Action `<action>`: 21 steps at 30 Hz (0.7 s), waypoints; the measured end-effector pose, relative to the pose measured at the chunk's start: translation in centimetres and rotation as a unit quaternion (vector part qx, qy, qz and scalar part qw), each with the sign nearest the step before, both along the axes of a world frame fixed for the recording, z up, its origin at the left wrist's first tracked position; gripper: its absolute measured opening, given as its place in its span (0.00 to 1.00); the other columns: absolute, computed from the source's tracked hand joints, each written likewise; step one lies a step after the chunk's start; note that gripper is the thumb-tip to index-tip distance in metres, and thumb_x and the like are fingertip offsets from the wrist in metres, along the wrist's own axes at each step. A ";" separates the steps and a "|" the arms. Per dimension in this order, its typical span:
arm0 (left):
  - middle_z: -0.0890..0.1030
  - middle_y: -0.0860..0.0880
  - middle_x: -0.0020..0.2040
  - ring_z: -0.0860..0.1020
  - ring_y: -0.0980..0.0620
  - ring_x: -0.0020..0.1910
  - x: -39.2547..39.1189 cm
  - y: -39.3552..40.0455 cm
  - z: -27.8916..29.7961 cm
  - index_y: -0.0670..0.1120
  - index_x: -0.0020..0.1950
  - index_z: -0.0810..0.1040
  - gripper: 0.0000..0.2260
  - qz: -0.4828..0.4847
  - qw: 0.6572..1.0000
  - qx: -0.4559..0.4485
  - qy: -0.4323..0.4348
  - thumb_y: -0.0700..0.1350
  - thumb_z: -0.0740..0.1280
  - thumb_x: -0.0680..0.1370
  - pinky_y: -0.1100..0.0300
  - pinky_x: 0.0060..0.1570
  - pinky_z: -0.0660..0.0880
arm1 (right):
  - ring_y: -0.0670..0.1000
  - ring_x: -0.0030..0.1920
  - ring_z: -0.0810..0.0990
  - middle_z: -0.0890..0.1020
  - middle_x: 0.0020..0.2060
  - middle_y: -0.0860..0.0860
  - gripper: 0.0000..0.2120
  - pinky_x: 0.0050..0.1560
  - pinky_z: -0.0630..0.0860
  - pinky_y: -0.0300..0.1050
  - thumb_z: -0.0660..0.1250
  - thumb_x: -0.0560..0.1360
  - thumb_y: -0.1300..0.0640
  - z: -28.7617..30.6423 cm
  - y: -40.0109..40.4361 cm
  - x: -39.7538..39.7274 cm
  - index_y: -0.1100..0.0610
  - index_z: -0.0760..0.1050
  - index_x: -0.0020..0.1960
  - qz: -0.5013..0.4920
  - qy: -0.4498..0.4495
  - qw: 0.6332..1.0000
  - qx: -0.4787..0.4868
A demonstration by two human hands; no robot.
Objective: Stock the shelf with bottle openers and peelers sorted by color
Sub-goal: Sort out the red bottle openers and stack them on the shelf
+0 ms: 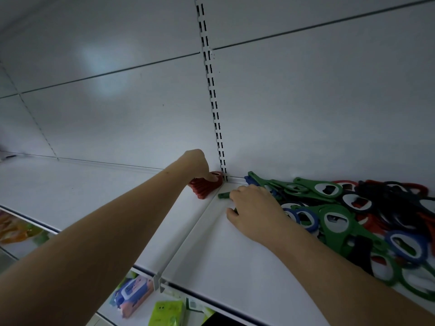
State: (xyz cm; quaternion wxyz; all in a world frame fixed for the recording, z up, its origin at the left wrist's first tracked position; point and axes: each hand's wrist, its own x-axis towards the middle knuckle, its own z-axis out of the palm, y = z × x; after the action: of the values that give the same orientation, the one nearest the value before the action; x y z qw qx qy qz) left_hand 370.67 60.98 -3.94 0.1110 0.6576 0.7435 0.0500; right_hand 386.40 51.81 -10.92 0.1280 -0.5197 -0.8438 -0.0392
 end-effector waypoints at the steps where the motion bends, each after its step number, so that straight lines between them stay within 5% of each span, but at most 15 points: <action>1: 0.75 0.42 0.50 0.79 0.40 0.57 0.0 0.0 0.1 0.35 0.59 0.73 0.28 -0.001 1.000 0.003 0.003 0.54 0.77 0.72 0.48 0.56 0.79 | 0.54 0.55 0.73 0.77 0.53 0.53 0.14 0.59 0.68 0.49 0.54 0.82 0.49 0.0 0.0 0.0 0.57 0.73 0.57 0.001 0.001 1.000 0.002; 5: 0.77 0.44 0.38 0.79 0.46 0.36 -0.5 0.0 0.6 0.40 0.40 0.70 0.20 0.010 1.000 0.015 -0.005 0.52 0.78 0.71 0.52 0.46 0.82 | 0.54 0.56 0.74 0.78 0.54 0.54 0.15 0.58 0.69 0.49 0.55 0.82 0.49 0.1 -0.2 0.1 0.58 0.73 0.58 0.005 0.007 1.000 0.000; 8: 0.79 0.45 0.39 0.76 0.48 0.36 -1.2 -0.7 1.7 0.42 0.35 0.70 0.21 -0.005 0.997 0.074 0.035 0.53 0.77 0.71 0.57 0.41 0.75 | 0.55 0.54 0.75 0.78 0.51 0.54 0.12 0.49 0.69 0.46 0.57 0.81 0.51 1.0 -0.6 0.3 0.58 0.72 0.47 0.008 0.073 0.997 0.008; 10: 0.84 0.43 0.42 0.77 0.46 0.39 -0.9 -1.3 2.7 0.40 0.37 0.77 0.18 -0.021 0.992 0.126 0.011 0.53 0.74 0.73 0.57 0.44 0.75 | 0.55 0.50 0.76 0.79 0.47 0.55 0.11 0.47 0.71 0.47 0.59 0.81 0.52 2.2 -0.9 0.8 0.57 0.72 0.44 0.009 0.132 0.990 0.042; 13: 0.84 0.39 0.43 0.82 0.42 0.42 1.6 -2.7 3.2 0.34 0.47 0.82 0.16 -0.069 0.981 0.120 -0.134 0.49 0.70 0.78 0.51 0.49 0.81 | 0.56 0.46 0.78 0.80 0.44 0.54 0.13 0.48 0.75 0.51 0.58 0.81 0.52 3.9 -1.2 2.6 0.59 0.78 0.48 -0.038 0.172 0.981 0.077; 18: 0.80 0.43 0.53 0.77 0.46 0.46 9.1 -6.8 0.8 0.45 0.61 0.74 0.17 -0.214 0.966 0.105 -0.100 0.56 0.60 0.82 0.56 0.43 0.70 | 0.57 0.55 0.78 0.81 0.56 0.55 0.13 0.55 0.76 0.50 0.60 0.80 0.52 6.6 -1.4 9.1 0.56 0.78 0.59 -0.148 0.175 0.973 0.014; 21: 0.80 0.48 0.43 0.76 0.51 0.38 12.9 -7.7 -1.0 0.49 0.54 0.75 0.14 -0.273 0.949 0.087 -0.129 0.59 0.63 0.80 0.57 0.36 0.69 | 0.56 0.58 0.78 0.79 0.61 0.55 0.16 0.60 0.76 0.52 0.64 0.79 0.52 7.3 -3.1 16.1 0.57 0.76 0.64 -0.230 0.132 0.963 -0.038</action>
State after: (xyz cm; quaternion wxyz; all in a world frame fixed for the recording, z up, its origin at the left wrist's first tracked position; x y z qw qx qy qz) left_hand 383.61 53.29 -4.96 0.1578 0.8304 0.5076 0.1670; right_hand 402.46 48.72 -3.57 0.2061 -0.7048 -0.6780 0.0331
